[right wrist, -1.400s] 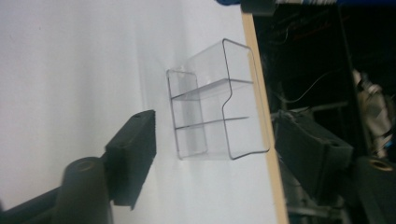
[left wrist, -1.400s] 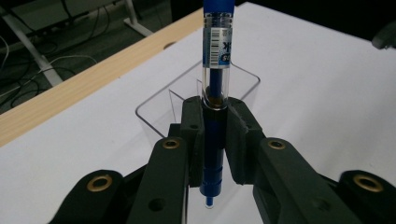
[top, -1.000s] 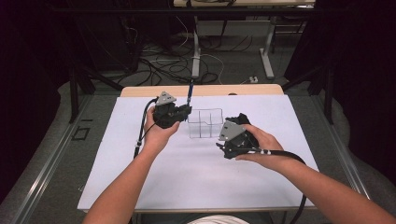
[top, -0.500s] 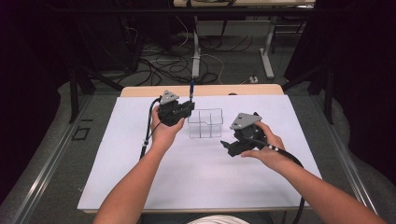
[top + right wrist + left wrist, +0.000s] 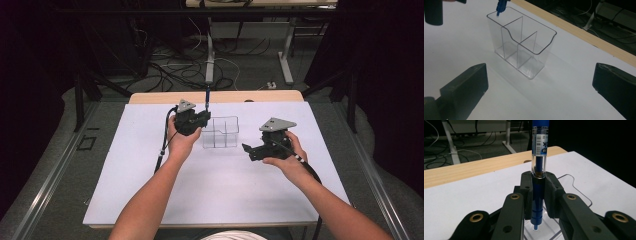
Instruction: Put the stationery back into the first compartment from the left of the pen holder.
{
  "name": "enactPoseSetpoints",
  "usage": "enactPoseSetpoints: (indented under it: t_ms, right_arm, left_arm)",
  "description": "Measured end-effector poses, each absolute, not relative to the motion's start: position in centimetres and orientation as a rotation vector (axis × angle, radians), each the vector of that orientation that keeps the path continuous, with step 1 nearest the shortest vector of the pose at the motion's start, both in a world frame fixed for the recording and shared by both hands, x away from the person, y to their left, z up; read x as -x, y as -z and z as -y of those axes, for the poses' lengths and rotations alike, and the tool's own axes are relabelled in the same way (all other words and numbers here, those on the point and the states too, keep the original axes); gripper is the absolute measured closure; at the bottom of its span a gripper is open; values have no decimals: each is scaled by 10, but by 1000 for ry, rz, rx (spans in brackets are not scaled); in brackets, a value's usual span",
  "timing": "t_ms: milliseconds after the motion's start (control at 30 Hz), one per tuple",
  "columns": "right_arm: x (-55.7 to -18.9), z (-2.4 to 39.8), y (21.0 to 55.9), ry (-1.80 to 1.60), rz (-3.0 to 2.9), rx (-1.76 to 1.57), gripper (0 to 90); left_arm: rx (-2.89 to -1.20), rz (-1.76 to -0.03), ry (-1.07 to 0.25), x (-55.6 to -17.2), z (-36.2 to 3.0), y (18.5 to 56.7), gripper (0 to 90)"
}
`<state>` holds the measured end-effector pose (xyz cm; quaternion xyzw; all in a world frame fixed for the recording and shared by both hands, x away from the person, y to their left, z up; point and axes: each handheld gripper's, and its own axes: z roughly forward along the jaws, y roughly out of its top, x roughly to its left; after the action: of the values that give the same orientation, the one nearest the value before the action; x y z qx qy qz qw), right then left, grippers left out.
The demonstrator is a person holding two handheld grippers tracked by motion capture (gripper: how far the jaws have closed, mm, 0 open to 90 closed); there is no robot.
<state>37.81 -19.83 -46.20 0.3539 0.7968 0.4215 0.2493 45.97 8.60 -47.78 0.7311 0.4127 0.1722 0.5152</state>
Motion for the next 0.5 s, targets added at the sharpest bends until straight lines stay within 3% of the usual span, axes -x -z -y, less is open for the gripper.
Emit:
enactPoseSetpoints:
  t_ms: [500]
  right_arm:
    - [-380,208,473,-1171,-2124,-1030,16]
  left_arm:
    - [-1795,-1015,-389,-461,-81,489,792]
